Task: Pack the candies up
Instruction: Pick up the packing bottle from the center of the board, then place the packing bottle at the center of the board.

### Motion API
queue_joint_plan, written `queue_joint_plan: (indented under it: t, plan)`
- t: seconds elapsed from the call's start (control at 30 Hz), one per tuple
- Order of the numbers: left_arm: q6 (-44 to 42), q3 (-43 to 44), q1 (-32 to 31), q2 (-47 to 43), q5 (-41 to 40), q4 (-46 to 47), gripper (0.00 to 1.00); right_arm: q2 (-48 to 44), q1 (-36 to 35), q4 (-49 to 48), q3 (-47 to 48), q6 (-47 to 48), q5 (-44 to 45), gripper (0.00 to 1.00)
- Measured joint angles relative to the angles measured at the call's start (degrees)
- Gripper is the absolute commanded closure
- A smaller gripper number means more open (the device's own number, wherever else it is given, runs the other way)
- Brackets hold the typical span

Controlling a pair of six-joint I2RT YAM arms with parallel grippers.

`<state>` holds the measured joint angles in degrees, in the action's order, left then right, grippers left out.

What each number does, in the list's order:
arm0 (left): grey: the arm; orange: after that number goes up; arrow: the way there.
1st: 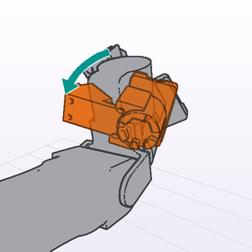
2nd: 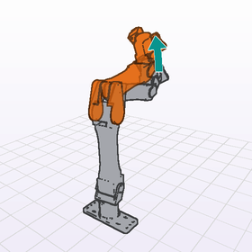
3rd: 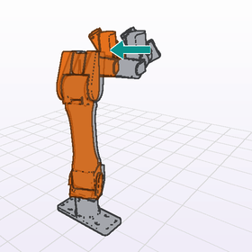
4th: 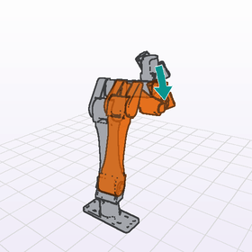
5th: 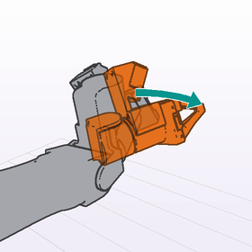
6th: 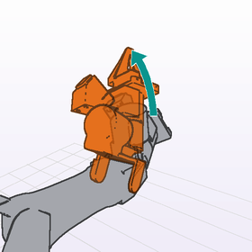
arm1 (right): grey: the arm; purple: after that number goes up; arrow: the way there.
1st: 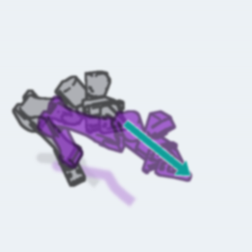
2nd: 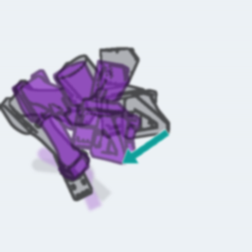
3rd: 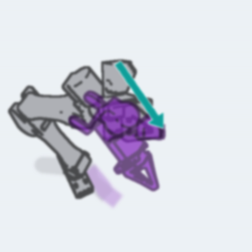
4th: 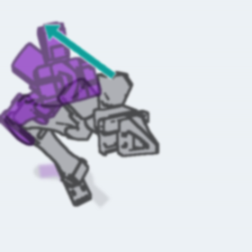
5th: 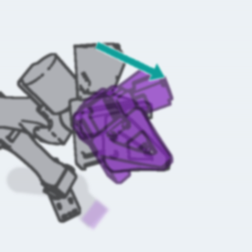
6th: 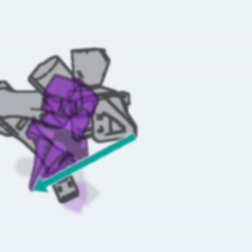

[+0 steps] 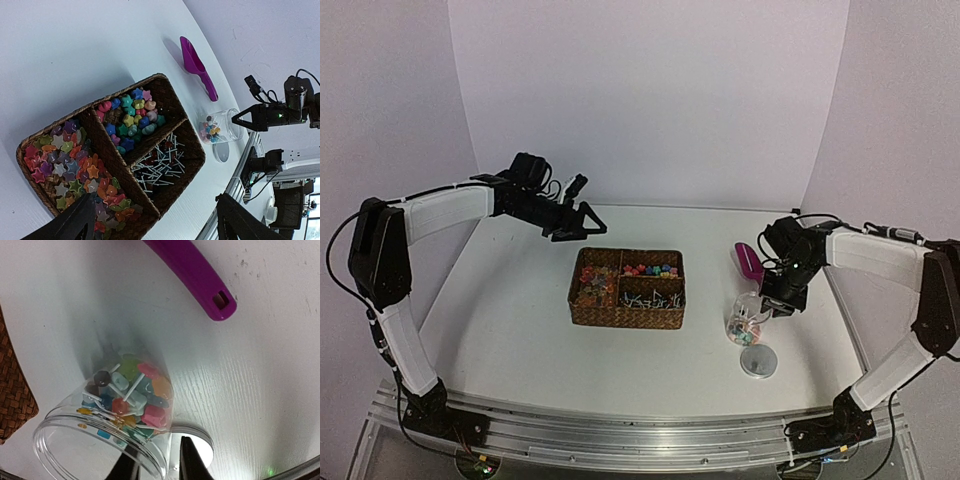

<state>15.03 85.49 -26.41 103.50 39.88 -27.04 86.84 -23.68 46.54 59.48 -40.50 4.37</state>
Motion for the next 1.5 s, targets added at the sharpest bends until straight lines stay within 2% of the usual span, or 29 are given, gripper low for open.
queue_joint_plan:
  t: [0.07,0.27,0.63,0.83,1.07,1.1,1.13,1.2,1.23,1.5]
  plan:
    - [0.00,0.00,0.00,0.00,0.00,0.03,0.18,0.74,-0.35,-0.95,0.02,-0.16,0.04,1.00]
    - [0.03,-0.01,0.00,0.00,-0.08,0.02,0.17,3.02,-3.26,-1.00,2.65,-0.23,1.91,1.00]
    - [0.02,0.00,0.00,0.02,-0.88,-0.19,0.18,6.87,-25.86,11.16,17.80,-1.07,6.40,1.00]
    - [0.02,0.00,0.00,0.04,-0.98,-0.55,0.17,16.47,-36.76,14.94,23.96,-0.35,6.60,1.00]
    - [0.00,0.00,0.00,0.02,-1.14,-0.59,0.18,28.50,-39.99,16.84,34.55,1.42,10.10,1.00]
    - [0.00,0.00,0.00,0.02,-1.20,-0.58,0.17,29.44,-40.16,17.51,36.02,1.63,10.93,0.97]
    - [0.00,0.00,0.00,0.02,-1.24,-0.57,0.17,30.31,-40.34,18.22,37.41,1.91,11.73,0.89]
    - [0.02,0.00,0.01,0.03,-1.29,-0.57,0.17,31.65,-40.58,19.34,39.52,2.76,12.73,0.64]
    - [0.02,0.00,0.06,0.02,-1.30,-0.56,0.17,32.07,-40.62,19.75,40.26,3.25,12.98,0.56]
    - [0.15,-0.02,0.11,0.02,-1.27,-0.53,0.17,32.17,-40.73,21.75,46.56,5.48,12.64,0.22]
